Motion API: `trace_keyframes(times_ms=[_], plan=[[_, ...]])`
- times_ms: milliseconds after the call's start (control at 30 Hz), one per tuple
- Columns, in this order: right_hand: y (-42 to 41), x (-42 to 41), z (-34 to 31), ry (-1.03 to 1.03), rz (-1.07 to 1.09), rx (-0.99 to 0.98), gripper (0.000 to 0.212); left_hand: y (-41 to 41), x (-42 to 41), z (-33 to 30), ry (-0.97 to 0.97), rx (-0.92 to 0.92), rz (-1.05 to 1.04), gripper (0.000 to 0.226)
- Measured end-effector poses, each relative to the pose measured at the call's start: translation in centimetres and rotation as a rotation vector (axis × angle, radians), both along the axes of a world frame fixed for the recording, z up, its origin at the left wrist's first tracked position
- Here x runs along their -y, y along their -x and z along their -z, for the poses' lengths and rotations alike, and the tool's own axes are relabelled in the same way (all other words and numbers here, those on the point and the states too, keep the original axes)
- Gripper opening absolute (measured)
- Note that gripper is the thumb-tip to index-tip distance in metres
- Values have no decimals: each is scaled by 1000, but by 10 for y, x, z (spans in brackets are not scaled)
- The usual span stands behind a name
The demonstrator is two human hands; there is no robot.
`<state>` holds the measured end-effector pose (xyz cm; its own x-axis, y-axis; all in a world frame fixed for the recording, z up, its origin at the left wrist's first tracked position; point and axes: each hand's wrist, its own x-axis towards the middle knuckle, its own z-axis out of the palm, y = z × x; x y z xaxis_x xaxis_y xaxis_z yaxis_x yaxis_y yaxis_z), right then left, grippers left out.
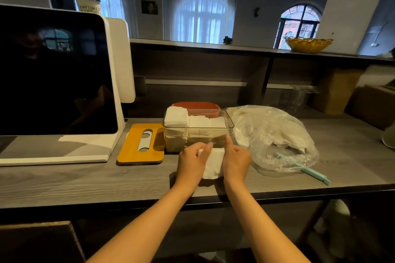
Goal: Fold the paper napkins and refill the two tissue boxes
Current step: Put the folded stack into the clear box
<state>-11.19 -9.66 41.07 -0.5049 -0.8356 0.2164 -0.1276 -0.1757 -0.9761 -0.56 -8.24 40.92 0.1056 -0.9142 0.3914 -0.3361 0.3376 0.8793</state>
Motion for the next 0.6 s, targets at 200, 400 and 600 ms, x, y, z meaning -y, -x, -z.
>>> trace_keyframes(times_ms=[200, 400, 600], plan=[[-4, -19, -21, 23, -289, 196, 38, -23, -7, -4, 104, -35, -15, 12], [8, -22, -42, 8, -704, -19, 25, -44, -8, -41, 67, -163, 12, 13], [13, -1, -85, -64, -502, 106, 25, -52, 2, -75, -218, -84, 320, 34]])
